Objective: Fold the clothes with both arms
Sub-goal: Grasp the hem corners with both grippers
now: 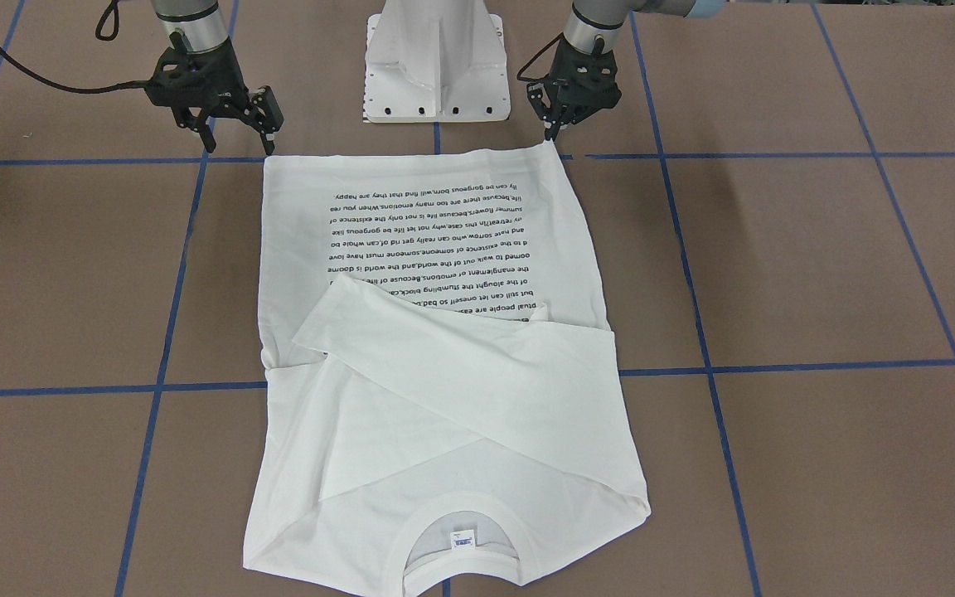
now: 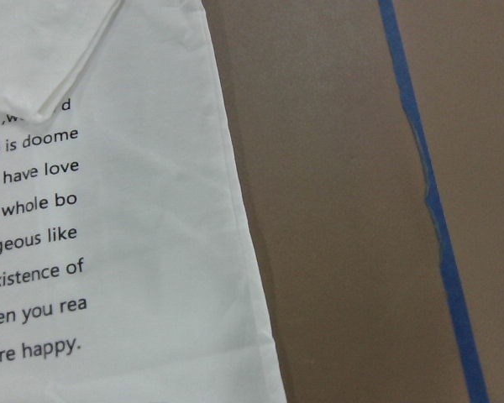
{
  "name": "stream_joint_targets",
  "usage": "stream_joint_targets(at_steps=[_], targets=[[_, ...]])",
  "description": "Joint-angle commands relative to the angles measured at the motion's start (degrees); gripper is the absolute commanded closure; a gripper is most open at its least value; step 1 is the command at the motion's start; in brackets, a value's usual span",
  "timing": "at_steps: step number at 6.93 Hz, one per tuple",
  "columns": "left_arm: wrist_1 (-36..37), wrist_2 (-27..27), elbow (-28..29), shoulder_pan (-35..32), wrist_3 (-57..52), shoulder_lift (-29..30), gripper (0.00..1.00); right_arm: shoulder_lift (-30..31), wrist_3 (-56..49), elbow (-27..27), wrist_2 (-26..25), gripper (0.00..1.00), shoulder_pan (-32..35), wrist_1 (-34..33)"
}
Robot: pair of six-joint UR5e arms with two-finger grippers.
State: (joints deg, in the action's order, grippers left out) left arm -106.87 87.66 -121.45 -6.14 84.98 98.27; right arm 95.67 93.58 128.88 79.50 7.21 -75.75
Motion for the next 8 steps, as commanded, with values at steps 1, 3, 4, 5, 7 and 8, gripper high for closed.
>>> stream_joint_targets(at_steps=[1, 3, 4, 5, 7, 8], targets=[[0.0, 0.3, -0.4, 0.1, 0.0, 1.0, 1.0, 0.0, 3.1, -0.4, -6.1, 0.01, -4.5, 0.0], [-0.1, 0.4, -0.4, 0.1, 0.0, 2.0, 1.0, 0.1, 2.3, -0.5, -5.9, 0.01, -4.3, 0.3], [-0.2, 0.1, -0.5, 0.0, 0.0, 2.2, 1.0, 0.2, 2.4, -0.6, -5.9, 0.02, -4.3, 2.7], [-0.2, -0.1, -0.5, 0.0, 0.0, 2.4, 1.0, 0.8, 2.7, -1.9, -6.0, 0.03, -4.4, 4.5], [-0.4, -0.6, -0.8, -0.1, 0.0, 2.2, 1.0, 0.7, 4.0, -4.6, -7.2, 0.17, -4.6, 4.6], [-0.4, -2.6, -0.9, -0.1, -0.1, 1.9, 1.0, 0.7, 6.7, -5.6, -7.3, 0.26, -5.2, 4.7]])
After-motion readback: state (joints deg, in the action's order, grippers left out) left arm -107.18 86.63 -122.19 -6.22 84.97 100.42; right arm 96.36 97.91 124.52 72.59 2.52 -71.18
